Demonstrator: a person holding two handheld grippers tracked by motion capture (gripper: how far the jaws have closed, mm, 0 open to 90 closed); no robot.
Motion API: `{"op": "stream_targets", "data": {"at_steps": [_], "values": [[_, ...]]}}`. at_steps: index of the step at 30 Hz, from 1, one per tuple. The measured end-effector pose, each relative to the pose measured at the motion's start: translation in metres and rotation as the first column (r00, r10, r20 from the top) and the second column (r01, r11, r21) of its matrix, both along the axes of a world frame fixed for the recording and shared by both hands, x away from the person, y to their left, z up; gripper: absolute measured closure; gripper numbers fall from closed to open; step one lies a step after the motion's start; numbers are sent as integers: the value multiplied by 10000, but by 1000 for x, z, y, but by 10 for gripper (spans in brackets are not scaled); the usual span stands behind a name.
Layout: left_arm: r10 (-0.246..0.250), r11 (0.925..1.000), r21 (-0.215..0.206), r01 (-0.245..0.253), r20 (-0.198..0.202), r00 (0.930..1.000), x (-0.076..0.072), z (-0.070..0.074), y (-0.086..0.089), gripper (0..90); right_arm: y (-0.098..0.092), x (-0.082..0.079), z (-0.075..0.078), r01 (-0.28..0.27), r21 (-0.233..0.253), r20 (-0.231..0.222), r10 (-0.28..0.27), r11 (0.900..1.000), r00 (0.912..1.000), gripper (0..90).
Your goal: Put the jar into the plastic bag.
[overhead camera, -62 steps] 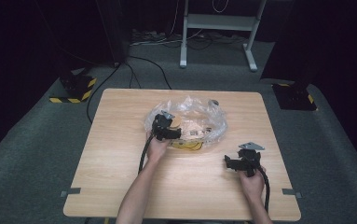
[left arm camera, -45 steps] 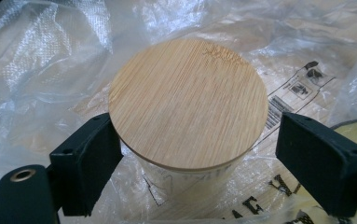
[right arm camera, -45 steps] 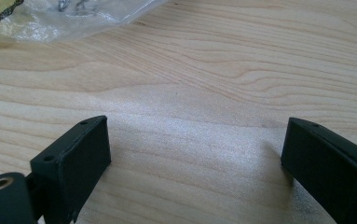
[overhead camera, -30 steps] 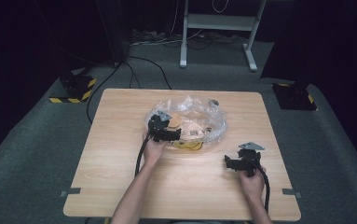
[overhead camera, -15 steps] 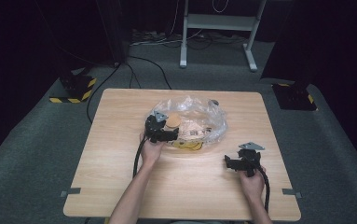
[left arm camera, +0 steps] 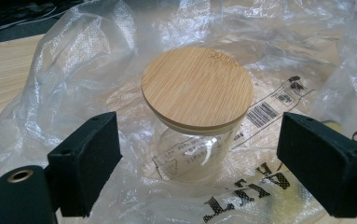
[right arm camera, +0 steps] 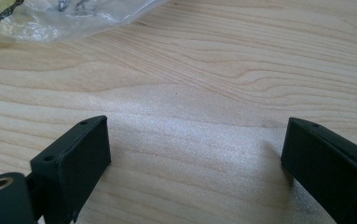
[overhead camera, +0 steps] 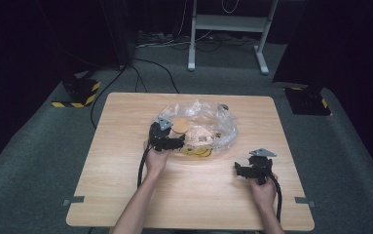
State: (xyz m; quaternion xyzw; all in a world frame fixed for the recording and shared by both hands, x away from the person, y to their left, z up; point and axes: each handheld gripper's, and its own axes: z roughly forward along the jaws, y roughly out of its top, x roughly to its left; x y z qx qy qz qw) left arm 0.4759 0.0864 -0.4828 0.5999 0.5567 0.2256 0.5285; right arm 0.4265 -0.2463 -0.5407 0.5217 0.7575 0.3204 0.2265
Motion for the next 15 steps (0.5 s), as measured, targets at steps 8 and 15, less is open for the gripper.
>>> {"op": "stream_targets", "data": {"at_steps": [8, 15], "values": [[-3, 10000, -61, 4, 74, 10000, -4, 2, 1, 136, 0, 0, 0, -3, -1, -2, 3, 10000, 10000, 79], [55, 9998, -168, -52, 178, 9998, -10, 5, 6, 138, 0, 0, 0, -4, -2, -2, 4, 10000, 10000, 79]]}}
